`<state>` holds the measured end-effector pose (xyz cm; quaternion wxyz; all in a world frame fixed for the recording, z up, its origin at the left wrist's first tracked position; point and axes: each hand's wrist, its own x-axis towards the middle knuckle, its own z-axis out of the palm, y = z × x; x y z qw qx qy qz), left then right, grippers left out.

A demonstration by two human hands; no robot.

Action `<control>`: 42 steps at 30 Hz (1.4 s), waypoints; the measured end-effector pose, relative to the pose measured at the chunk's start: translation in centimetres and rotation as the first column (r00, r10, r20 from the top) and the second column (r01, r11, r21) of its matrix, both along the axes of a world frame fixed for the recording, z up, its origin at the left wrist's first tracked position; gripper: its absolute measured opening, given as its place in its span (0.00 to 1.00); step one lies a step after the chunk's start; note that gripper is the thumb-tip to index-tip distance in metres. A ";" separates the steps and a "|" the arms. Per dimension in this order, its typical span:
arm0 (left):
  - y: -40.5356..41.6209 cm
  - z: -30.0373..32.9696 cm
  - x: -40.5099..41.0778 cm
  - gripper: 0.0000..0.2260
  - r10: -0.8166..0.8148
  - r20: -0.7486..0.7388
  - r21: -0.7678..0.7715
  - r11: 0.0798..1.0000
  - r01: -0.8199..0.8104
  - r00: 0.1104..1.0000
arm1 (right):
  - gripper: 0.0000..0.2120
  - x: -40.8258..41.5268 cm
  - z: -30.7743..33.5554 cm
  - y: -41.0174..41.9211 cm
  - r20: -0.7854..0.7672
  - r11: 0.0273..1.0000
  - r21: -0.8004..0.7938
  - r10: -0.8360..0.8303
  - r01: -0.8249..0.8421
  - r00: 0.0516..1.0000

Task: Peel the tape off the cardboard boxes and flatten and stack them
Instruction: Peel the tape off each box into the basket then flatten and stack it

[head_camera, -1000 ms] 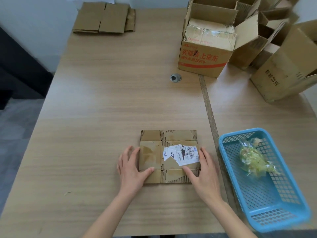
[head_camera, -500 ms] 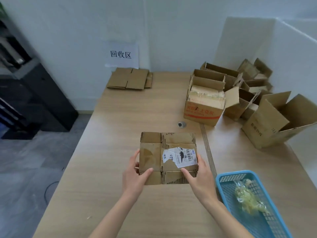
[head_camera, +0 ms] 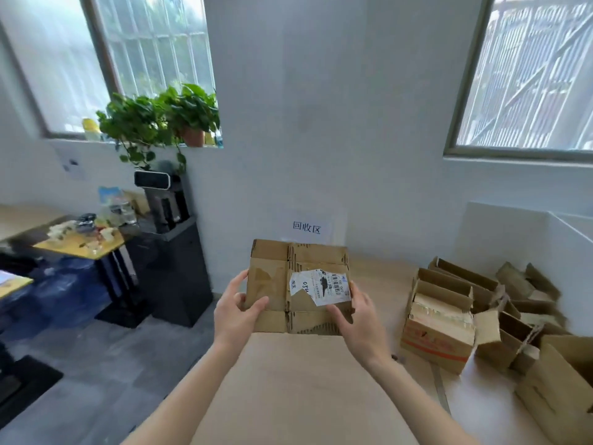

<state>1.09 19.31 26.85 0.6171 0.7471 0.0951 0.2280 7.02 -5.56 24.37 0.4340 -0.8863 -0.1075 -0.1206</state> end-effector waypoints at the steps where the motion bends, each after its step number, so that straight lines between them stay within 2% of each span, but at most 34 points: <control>1: 1.6 1.5 -0.4 0.29 0.019 0.025 -0.013 1.000 -0.018 1.000 | 0.38 0.0 1.5 1.6 0.003 1.000 -0.011 0.028 -0.028 1.000; 8: 15.4 8.4 -5.0 0.28 0.140 0.119 -0.071 0.989 -0.132 0.983 | 0.37 -1.2 9.9 14.2 0.095 0.967 -0.213 0.163 -0.140 0.982; 14: 30.5 10.5 -10.1 0.29 0.260 0.129 -0.056 0.965 -0.255 0.957 | 0.31 -3.7 13.6 26.1 0.227 0.872 -0.466 0.283 -0.151 0.932; 19: 41.4 11.1 -13.8 0.28 0.318 0.110 -0.046 0.948 -0.315 0.942 | 0.31 -5.5 14.4 35.8 0.296 0.801 -0.589 0.339 -0.108 0.893; 27: 51.4 7.9 -16.7 0.27 0.385 0.055 -0.060 0.922 -0.382 0.921 | 0.31 -5.8 11.7 47.5 0.243 0.747 -0.648 0.387 -0.148 0.889; 34: 56.6 4.2 -12.4 0.29 0.389 -0.022 -0.049 0.920 -0.390 0.921 | 0.31 -2.5 7.0 53.5 0.152 0.730 -0.651 0.392 -0.206 0.907; 42: 59.9 3.5 1.3 0.29 0.271 -0.042 -0.016 0.962 -0.272 0.962 | 0.32 9.2 4.2 56.3 0.110 0.762 -0.629 0.281 -0.153 0.953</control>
